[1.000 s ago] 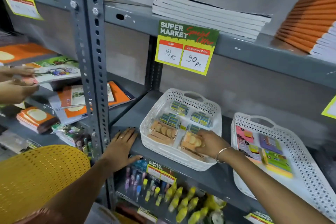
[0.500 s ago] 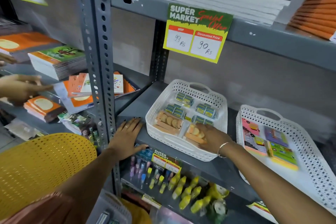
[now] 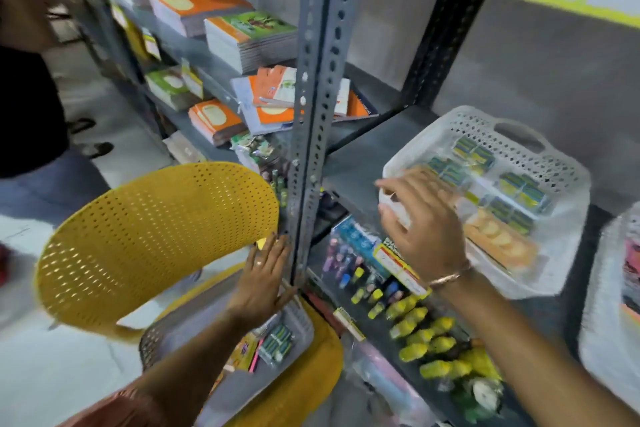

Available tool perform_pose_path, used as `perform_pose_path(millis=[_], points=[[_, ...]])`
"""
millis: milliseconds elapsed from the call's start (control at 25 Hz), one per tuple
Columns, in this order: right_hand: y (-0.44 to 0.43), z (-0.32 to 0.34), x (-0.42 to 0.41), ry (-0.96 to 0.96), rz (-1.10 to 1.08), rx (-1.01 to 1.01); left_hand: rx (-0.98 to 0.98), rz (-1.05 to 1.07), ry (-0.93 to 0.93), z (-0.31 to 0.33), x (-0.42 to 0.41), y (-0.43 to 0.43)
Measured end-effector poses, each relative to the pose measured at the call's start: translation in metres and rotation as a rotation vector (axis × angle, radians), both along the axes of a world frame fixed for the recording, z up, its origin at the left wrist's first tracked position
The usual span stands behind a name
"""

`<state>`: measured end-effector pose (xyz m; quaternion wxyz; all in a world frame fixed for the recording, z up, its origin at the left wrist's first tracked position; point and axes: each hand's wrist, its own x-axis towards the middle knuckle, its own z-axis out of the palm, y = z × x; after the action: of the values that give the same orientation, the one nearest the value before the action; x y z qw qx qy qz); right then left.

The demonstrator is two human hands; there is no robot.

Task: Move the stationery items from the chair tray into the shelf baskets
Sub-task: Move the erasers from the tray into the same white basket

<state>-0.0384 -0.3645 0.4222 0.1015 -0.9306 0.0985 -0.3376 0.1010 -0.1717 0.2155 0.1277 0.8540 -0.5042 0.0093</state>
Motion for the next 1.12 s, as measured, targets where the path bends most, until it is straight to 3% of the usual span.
perform_pose_path(millis=[80, 160, 400, 560, 800, 1120], points=[[0.029, -0.038, 0.022, 0.063, 0.136, 0.094, 0.063, 0.084, 0.042, -0.032, -0.018, 0.041], [0.053, -0.102, 0.039, 0.248, 0.251, 0.137, 0.148, 0.146, 0.09, -0.065, -0.041, 0.076], [0.083, -0.309, 0.062, 0.877, 0.573, -0.027, 0.314, 0.215, 0.227, -0.173, -0.098, 0.132], [0.087, -0.383, 0.061, 1.178, 0.623, -0.121, 0.386, 0.244, 0.321, -0.212, -0.113, 0.143], [0.098, -0.403, 0.069, 1.219, 0.663, -0.404, 0.377, 0.262, 0.371, -0.232, -0.117, 0.157], [0.097, -0.423, 0.072, 1.152, 0.696, -0.492, 0.379, 0.28, 0.368, -0.234, -0.12, 0.156]])
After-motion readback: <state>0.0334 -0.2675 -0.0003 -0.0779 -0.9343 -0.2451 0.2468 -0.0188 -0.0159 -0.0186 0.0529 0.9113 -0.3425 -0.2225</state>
